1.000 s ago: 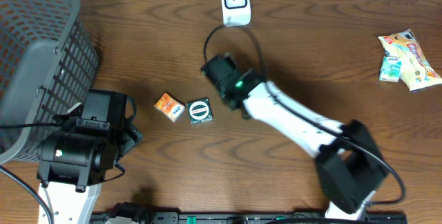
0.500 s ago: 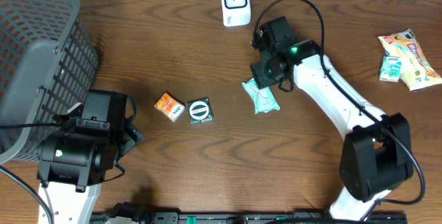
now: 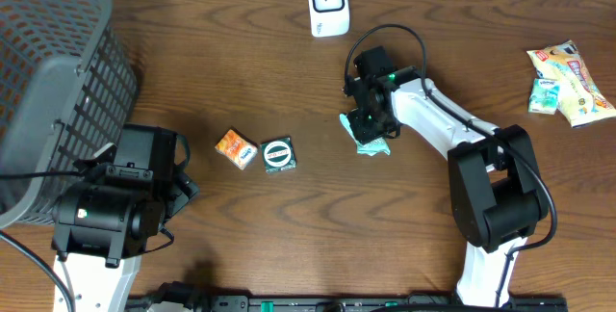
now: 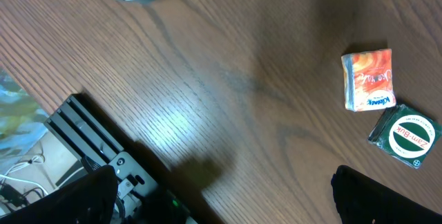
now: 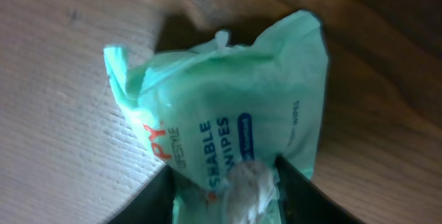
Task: Scan the item barcode
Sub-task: 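Carry the wipes pack up to the scanner face with the right gripper, then hold the wipes pack against the scanner window with the right gripper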
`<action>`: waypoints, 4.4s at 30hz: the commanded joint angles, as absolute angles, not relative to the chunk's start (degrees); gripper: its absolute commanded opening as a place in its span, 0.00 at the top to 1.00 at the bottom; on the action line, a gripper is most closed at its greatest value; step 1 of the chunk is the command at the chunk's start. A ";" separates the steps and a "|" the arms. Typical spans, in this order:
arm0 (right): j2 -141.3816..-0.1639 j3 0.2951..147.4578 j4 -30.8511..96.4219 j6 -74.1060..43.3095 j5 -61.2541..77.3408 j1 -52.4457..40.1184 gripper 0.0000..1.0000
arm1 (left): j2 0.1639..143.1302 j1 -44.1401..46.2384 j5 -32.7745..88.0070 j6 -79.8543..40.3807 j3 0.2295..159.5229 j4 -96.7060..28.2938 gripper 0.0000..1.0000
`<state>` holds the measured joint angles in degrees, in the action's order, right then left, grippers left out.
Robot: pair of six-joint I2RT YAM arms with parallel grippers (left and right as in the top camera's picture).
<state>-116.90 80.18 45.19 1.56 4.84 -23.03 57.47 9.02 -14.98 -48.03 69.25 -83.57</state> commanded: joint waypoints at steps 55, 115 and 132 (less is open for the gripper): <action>-145.27 133.08 19.92 17.32 -14.92 -24.34 0.99 | 57.21 8.80 -15.90 -48.58 70.35 -83.72 0.03; -139.13 136.53 24.29 15.88 -12.64 -25.76 0.99 | 57.21 8.80 -15.90 -48.58 70.35 -83.72 0.03; -145.86 135.81 26.59 15.88 -10.31 -24.58 0.99 | 57.21 8.80 -15.90 -48.56 70.35 -83.72 0.02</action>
<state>-146.69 135.41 27.09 16.73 -9.89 -24.97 57.47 9.02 -14.98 -48.03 69.25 -83.55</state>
